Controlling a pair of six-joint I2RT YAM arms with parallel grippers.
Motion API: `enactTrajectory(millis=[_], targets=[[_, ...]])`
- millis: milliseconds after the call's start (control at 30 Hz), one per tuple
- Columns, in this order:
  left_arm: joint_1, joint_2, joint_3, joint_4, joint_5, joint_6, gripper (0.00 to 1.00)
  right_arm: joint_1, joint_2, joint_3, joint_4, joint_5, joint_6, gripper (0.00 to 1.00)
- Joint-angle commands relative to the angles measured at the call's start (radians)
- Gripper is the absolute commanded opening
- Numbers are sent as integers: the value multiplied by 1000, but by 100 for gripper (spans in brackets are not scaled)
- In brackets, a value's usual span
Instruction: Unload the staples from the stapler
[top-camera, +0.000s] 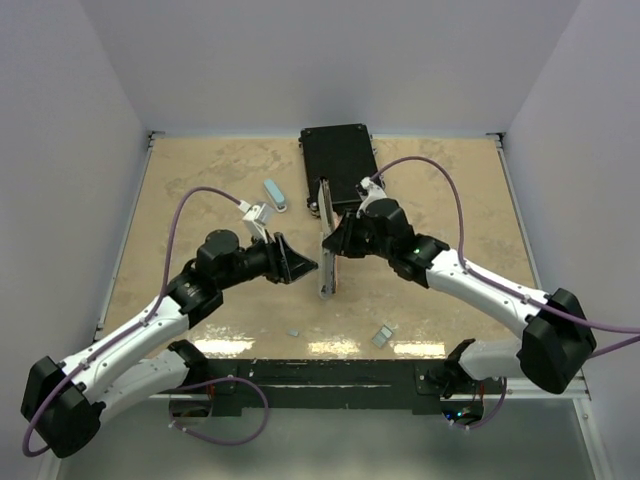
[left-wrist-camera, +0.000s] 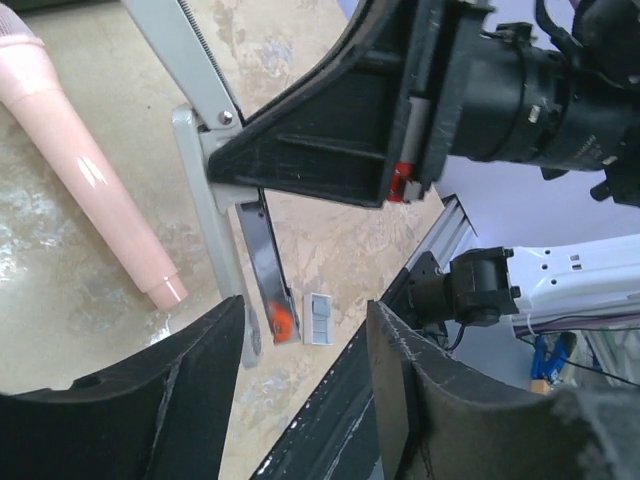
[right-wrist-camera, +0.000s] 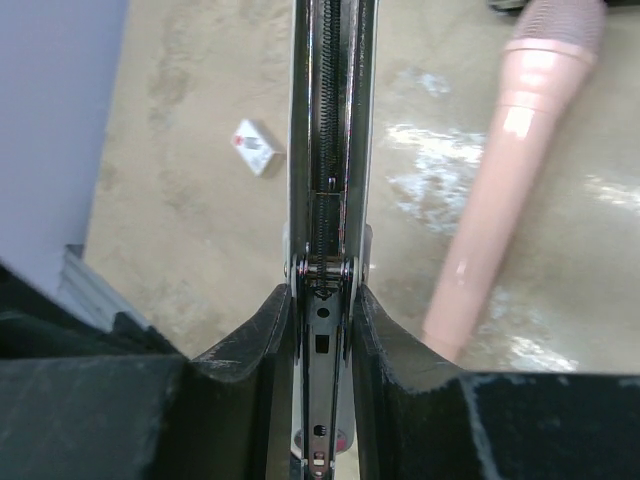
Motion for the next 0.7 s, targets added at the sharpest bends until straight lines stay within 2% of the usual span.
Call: enactTrajectory(millis=[0,33,67,167,300,467,533,667], targets=[[-1,-30,94,-63,-53,106,62,-81,-16,122,-69,108,-83,0],[-1,-29,110,-136,-105,127,71,-124,-16,130,-117,134,-95,0],[-1,-23,132,-172,-134,173,86,-148,-19,145,-140,147,-110,0],[-1,-1,222,-295,-275,267,100,-276,-17,167,-212,162,-167,0],[-1,45,319,-395,-472,353,100,-414,27,204,-287,197,-247,0],[-1,72,327,-442,-757,425,100,-556,157,265,-352,191,-299,0],[0,74,299,-445,-831,434,100,-598,212,274,-358,193,-308,0],[-1,69,289,-470,-846,462,100,-633,317,325,-375,194,-339,0]])
